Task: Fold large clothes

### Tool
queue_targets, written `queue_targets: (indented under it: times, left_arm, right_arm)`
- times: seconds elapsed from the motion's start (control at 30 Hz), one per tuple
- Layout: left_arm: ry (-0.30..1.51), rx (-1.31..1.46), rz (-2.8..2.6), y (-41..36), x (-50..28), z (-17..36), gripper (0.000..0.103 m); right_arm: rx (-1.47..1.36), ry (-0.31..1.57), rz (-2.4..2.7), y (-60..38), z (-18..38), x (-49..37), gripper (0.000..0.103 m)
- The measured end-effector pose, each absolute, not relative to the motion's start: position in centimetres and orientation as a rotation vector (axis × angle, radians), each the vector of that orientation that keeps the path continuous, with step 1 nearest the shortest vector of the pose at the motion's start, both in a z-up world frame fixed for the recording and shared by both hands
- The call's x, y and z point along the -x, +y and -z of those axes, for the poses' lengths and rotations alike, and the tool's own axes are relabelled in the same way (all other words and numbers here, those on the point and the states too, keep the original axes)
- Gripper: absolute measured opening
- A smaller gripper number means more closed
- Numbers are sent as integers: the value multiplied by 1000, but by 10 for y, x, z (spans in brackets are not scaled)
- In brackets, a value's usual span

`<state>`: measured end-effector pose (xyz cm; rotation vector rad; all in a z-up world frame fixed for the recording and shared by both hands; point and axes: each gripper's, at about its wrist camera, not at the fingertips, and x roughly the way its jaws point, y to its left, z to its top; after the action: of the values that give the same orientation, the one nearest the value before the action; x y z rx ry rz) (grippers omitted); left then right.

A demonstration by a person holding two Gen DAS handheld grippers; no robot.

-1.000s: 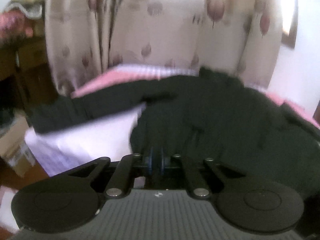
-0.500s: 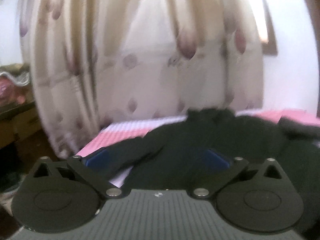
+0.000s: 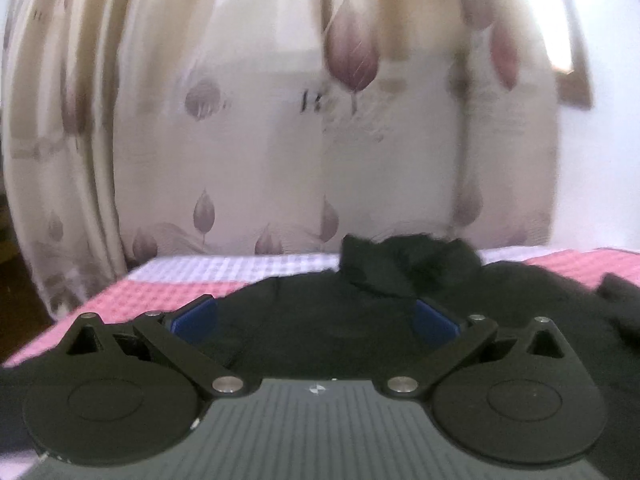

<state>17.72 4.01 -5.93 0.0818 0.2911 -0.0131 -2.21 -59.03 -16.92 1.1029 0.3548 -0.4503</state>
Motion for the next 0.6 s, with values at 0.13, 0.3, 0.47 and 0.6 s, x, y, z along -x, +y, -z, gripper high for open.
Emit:
queue_targets:
  times: [0.13,0.3,0.47,0.6]
  left_arm:
    - [321,-123,-34,45,-200,88,103]
    - [385,-43,-39,61,-204,103,103]
    - [382,30,-73,72,-205,105,103]
    - [387,123,-111,86,-205,103,103]
  right_arm:
    - [-1142,258,473,-594,178,15,69]
    - [-1044,244,504,-585,180,-7,65]
    - [-1109,309,510,-607,185,-34,10]
    - [-1015,241,437,-588,128,-63,9]
